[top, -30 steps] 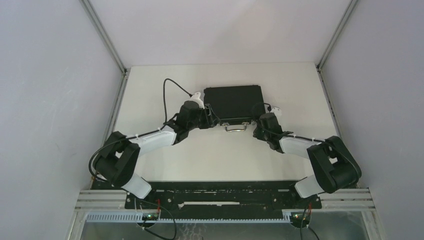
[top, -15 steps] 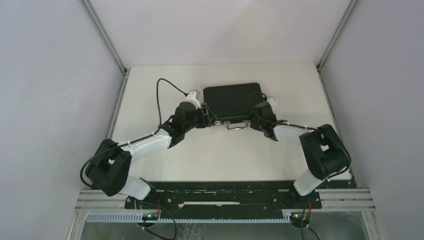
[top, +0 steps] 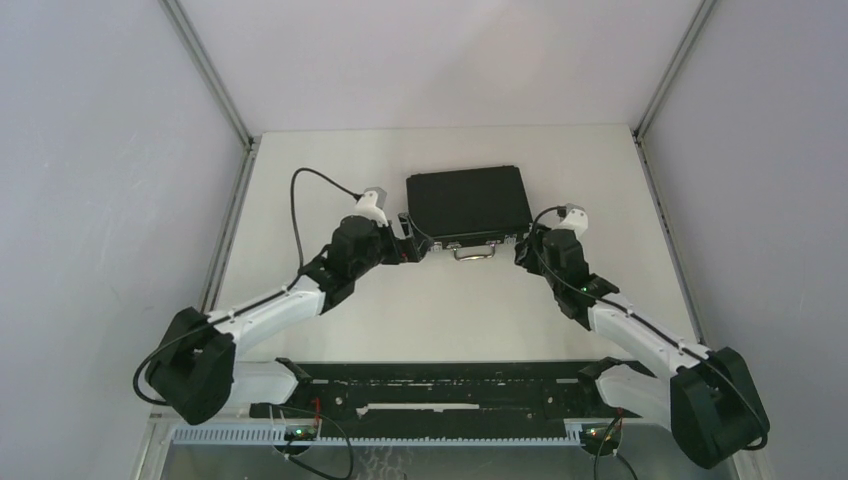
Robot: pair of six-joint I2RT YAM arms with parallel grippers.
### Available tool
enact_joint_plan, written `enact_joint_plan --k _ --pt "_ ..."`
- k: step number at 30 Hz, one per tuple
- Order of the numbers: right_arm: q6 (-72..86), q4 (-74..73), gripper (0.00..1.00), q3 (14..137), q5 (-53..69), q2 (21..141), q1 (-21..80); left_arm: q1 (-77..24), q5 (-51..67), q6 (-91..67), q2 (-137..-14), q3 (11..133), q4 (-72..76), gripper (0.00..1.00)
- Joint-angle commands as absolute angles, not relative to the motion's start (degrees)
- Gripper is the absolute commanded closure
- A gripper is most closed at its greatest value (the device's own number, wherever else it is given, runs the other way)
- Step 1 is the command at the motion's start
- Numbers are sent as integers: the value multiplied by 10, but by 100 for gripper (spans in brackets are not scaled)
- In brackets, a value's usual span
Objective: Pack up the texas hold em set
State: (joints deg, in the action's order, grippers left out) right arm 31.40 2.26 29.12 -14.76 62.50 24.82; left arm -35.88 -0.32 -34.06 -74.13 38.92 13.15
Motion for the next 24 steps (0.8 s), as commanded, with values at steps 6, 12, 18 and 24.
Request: enact_joint_plan --k 6,12,18,24 --pt "286 -18 45 225 -181 500 229 -361 -52 -306 -620 307 127 0" --pt "298 -86 47 205 -200 409 232 -362 -66 -300 -580 285 108 0" --pt "317 -143 49 181 -205 319 233 -362 -60 -304 -596 287 118 0" --pt "306 -146 50 186 -193 301 230 -362 -82 -306 -618 311 82 0"
